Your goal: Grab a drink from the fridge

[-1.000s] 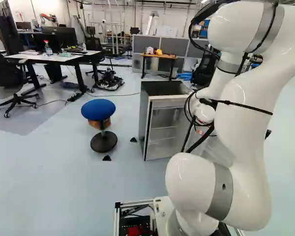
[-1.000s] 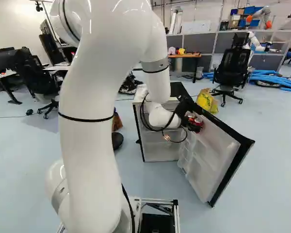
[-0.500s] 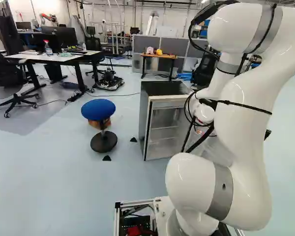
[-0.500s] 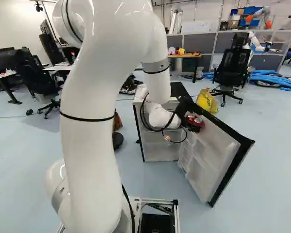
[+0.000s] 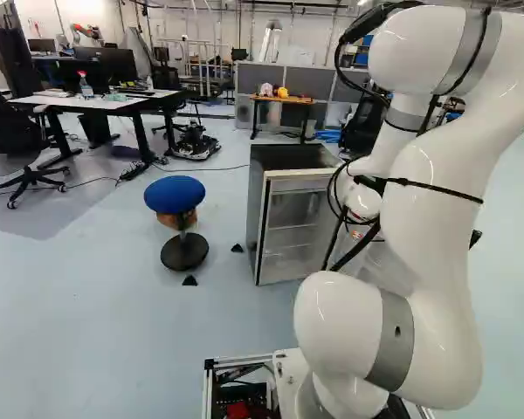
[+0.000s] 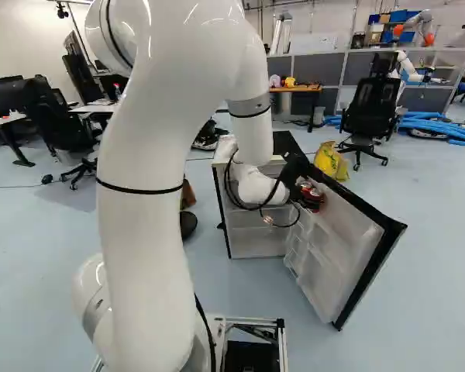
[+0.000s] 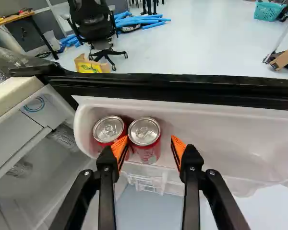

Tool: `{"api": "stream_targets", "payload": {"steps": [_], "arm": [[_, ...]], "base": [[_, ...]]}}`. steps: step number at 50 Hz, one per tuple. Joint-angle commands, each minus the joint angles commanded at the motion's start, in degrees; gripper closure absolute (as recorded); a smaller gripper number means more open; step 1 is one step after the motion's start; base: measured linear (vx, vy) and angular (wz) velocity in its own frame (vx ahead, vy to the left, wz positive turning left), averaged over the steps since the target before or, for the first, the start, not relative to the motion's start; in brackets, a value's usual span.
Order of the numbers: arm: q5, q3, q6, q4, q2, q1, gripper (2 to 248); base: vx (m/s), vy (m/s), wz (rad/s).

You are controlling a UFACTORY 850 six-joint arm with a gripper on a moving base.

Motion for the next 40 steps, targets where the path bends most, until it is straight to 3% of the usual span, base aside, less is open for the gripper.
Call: {"api": "stream_targets", "payload": {"steps": [40], "arm": [[0.00,-1.53,0.00,-3.33,-1.12,-1.25,107]], "base": [[0.000,0.000,0.000]]}}
